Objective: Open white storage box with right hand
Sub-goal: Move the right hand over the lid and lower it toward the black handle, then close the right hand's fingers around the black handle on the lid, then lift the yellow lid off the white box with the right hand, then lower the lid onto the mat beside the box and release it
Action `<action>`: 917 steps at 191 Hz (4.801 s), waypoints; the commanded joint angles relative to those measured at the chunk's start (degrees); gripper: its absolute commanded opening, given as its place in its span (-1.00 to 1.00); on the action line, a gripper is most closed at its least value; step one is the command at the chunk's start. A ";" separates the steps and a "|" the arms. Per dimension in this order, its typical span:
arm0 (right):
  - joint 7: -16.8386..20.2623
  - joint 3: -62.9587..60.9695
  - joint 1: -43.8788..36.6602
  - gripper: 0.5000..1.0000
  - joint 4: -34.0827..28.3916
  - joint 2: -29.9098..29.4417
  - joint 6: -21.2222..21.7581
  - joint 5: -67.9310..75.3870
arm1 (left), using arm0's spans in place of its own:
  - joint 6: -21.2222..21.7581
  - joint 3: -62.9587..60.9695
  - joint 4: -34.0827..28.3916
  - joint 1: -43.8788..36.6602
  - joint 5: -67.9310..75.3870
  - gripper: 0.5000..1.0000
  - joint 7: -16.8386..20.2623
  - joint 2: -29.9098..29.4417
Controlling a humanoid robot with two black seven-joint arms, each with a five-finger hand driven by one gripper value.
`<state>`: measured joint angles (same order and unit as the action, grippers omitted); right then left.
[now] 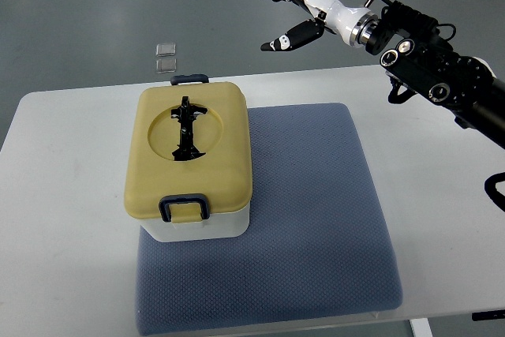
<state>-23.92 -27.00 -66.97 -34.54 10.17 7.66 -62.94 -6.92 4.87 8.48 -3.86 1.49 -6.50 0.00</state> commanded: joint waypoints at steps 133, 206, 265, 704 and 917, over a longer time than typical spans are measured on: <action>-11.08 20.32 -15.03 0.73 -10.01 0.11 0.25 -18.71 | 0.06 0.05 0.05 0.00 0.01 1.00 0.00 0.00; -11.08 28.23 -23.91 0.73 -13.80 -0.16 6.31 -21.96 | 0.06 0.05 -0.04 0.00 0.01 1.00 0.00 0.00; -11.08 31.66 -25.93 0.72 -14.59 -2.79 7.02 -25.57 | 0.06 0.05 0.05 0.00 0.01 1.00 0.00 0.00; -11.08 31.04 -26.11 -1.00 -13.62 1.60 -0.72 -24.52 | -0.03 -0.04 0.05 0.00 -0.08 1.00 0.00 0.00; -11.08 30.78 -7.21 -1.00 -13.80 20.41 -6.25 -24.95 | 0.06 0.05 0.05 0.00 0.01 1.00 0.00 0.00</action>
<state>-35.00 3.75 -76.03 -48.68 31.39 1.60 -87.62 -6.87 4.88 8.51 -3.87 1.48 -6.50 0.00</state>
